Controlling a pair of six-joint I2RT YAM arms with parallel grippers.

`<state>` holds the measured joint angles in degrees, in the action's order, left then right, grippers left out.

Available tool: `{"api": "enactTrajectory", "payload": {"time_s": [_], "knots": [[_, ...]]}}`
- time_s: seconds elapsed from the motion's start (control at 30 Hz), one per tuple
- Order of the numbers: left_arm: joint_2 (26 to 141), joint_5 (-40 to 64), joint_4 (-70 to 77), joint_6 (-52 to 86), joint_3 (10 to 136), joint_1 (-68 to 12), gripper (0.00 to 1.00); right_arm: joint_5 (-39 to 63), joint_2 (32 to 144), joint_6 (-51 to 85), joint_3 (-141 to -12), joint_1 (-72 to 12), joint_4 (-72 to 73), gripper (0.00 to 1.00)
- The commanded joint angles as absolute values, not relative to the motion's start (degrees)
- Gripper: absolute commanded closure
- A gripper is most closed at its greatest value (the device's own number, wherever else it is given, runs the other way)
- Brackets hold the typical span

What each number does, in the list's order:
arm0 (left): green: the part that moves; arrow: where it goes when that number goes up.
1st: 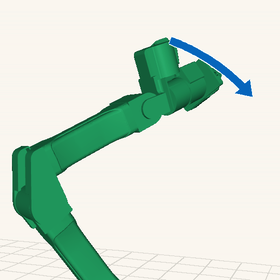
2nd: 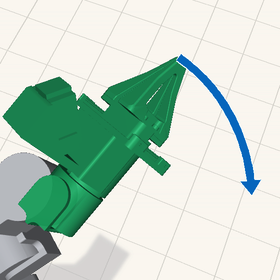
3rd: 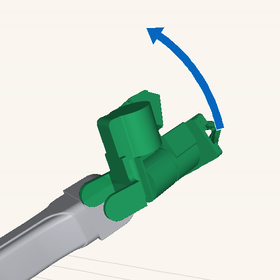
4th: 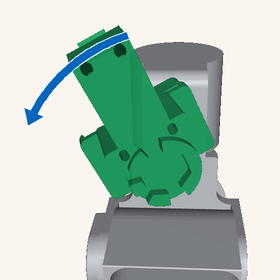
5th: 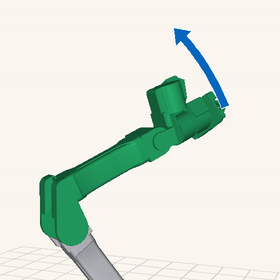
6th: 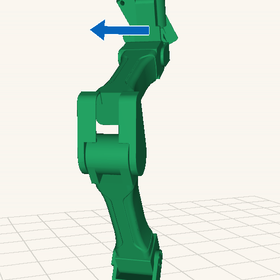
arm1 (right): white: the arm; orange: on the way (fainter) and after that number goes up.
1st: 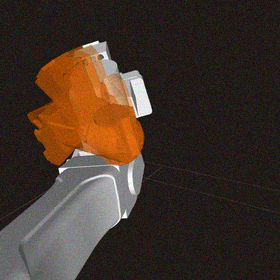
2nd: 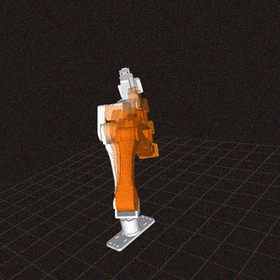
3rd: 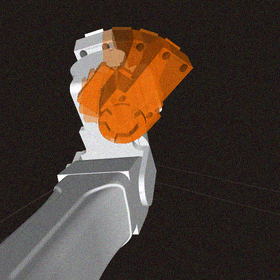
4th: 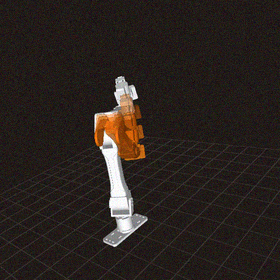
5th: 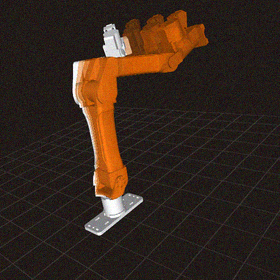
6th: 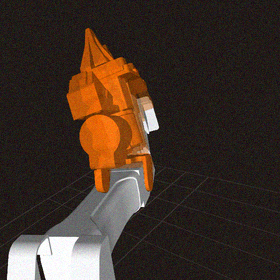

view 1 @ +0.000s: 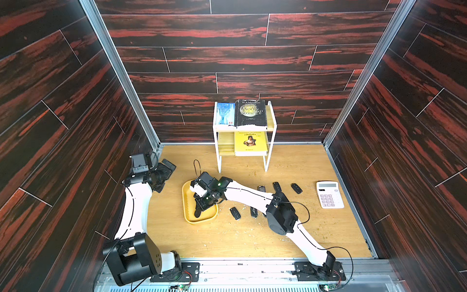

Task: Place the car key into the storage box
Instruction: Place the car key in the storage box, then pick up the car key from the center of the board.

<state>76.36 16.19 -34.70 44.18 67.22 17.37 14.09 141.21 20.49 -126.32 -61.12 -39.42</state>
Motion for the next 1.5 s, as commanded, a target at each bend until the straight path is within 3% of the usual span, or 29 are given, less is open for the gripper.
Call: {"api": "enactTrajectory", "payload": {"time_s": [0.0, 0.2, 0.43, 0.6, 0.8, 0.93, 1.2, 1.37, 1.47], "knots": [[74.8, 12.0, -34.7, 44.6, 66.8, 17.6, 0.0, 18.8, 144.0, 20.6, -129.5, -61.4, -39.5, 0.88], [76.8, 16.5, -35.5, 42.3, 68.2, 17.6, 0.0, 17.4, 147.3, 19.9, -134.6, -61.5, -42.7, 0.6], [74.3, 22.9, -28.3, 42.4, 65.1, 17.7, 0.0, 14.6, 148.2, 20.1, -136.2, -61.3, -43.2, 0.54], [69.9, 24.4, -22.8, 43.6, 62.4, 17.7, 0.0, 8.9, 147.1, 19.3, -137.4, -61.3, -43.3, 0.41], [66.6, 20.7, -24.0, 42.5, 63.6, 17.7, 0.0, 1.8, 143.3, 18.2, -137.7, -61.3, -42.8, 0.4], [69.6, 24.8, -28.9, 40.6, 68.1, 17.8, 0.02, -6.6, 139.1, 17.4, -137.3, -61.3, -45.7, 0.4], [71.1, 28.7, -32.4, 38.3, 70.3, 15.8, 0.0, -21.3, 116.1, 14.5, -114.0, -61.0, -36.6, 0.34], [72.5, 24.3, -38.4, 35.4, 73.8, 6.6, 0.0, -31.2, 104.6, 14.7, -102.2, -60.8, -36.6, 0.1], [75.0, 22.0, -40.7, 34.0, 76.1, -0.7, 0.0, -36.5, 97.9, 16.0, -95.0, -60.2, -37.2, 0.02]]}}
